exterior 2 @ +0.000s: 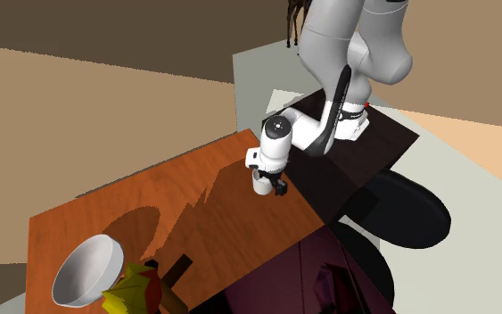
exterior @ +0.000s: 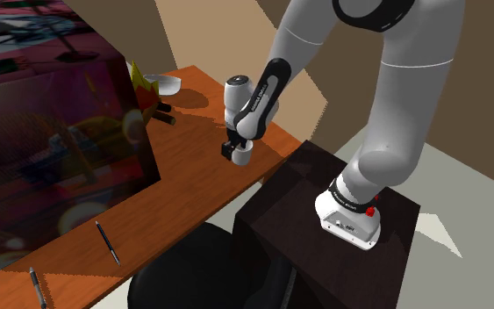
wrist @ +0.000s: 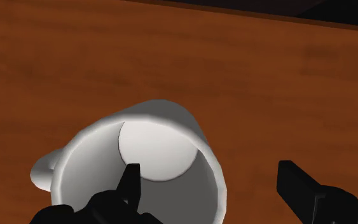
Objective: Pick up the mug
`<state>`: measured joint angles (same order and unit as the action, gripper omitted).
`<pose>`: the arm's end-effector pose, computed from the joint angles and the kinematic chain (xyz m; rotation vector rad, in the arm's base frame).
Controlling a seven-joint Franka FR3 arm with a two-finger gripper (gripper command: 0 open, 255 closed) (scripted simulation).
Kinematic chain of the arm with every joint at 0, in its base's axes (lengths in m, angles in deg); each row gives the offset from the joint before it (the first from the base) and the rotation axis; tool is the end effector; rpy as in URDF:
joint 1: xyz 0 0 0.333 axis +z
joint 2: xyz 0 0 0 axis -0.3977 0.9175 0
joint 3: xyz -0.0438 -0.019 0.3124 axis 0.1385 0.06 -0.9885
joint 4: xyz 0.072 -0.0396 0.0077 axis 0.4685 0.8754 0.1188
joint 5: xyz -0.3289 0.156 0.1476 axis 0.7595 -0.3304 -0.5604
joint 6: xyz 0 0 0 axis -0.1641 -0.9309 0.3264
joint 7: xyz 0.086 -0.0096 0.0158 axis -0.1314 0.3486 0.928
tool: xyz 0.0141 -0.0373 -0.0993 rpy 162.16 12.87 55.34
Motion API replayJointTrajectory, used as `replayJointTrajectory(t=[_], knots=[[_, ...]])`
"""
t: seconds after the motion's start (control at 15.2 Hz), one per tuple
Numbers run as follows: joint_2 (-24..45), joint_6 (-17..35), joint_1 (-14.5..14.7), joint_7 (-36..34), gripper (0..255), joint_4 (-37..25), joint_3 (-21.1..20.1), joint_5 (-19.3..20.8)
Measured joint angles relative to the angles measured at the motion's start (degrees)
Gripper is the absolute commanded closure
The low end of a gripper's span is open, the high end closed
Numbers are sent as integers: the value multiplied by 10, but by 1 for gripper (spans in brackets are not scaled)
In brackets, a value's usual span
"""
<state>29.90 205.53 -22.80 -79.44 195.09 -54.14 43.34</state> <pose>0.4436 0.0346 0.1332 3.0917 0.0073 -0.0735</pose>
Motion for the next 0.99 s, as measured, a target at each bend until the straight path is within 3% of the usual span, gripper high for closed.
replayJointTrajectory(t=[0.07,0.99], knots=[[3,2,1,-1,255,-1,1,1],[-21,-15,-4,5,255,5,-6,-6]])
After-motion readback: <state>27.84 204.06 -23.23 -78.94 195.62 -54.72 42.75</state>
